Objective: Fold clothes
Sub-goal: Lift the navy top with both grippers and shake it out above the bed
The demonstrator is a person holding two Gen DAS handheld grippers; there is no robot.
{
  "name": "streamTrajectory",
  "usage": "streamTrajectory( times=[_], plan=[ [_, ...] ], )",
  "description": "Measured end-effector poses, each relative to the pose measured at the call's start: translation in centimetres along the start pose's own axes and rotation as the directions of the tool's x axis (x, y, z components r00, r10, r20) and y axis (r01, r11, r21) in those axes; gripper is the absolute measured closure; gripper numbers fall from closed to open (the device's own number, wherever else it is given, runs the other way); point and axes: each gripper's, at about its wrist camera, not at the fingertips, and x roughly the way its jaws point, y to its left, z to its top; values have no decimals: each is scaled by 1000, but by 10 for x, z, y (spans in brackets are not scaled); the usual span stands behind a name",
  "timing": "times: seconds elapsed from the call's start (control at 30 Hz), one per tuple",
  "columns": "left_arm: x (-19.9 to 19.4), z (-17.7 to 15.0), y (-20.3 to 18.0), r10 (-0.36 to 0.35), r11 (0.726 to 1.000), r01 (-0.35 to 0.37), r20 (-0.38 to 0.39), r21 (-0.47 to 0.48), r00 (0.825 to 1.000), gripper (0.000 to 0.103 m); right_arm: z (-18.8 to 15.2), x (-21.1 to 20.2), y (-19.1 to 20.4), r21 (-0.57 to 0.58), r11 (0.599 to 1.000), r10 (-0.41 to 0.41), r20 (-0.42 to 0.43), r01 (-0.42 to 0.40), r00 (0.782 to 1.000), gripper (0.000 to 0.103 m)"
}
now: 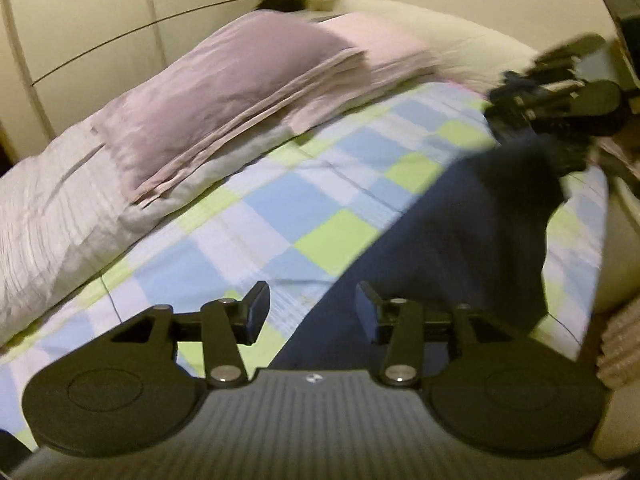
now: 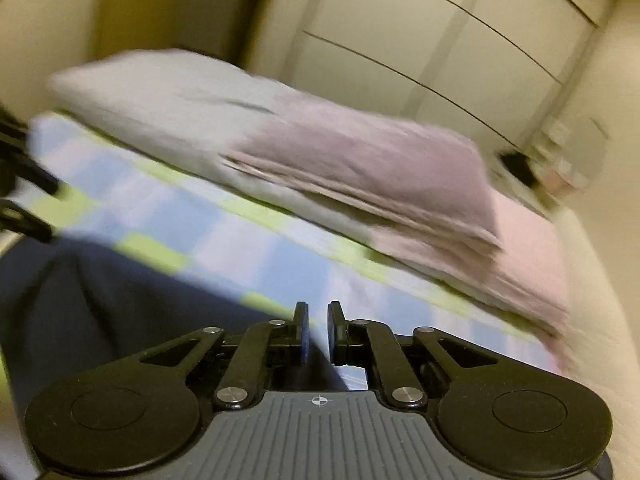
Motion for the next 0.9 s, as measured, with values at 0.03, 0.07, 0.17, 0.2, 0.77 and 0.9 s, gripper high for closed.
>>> streamTrajectory(
  times=[0.03, 0.07, 0.17, 0.2, 0.77, 0.9],
  plan=[
    [10, -5, 4, -3, 1000, 3, 6, 2, 1000, 47, -3, 10, -6, 56, 998, 20, -5, -20, 1000, 40],
    [20, -13, 8, -4, 1000, 4, 4, 9, 1000, 43, -9, 14, -10, 106, 993, 48, 0, -48, 999, 32],
    [34, -60, -10, -42, 992, 49, -64, 115, 997, 42, -48, 26, -2, 158, 983, 110, -91, -95, 990, 30],
    [38, -77, -18, -55, 986, 68, -90, 152, 994, 41, -61, 34, 4, 160, 981, 135, -126, -114, 983, 30],
    [156, -247, -236, 80, 661, 139, -253, 737, 964, 50, -320, 79, 55, -629, 606, 249, -432, -487, 867, 31],
    [164, -248, -242, 164, 671, 78, -250, 737, 954, 54, -361, 79, 51, -794, 415, 253, -367, -443, 895, 30]
  ],
)
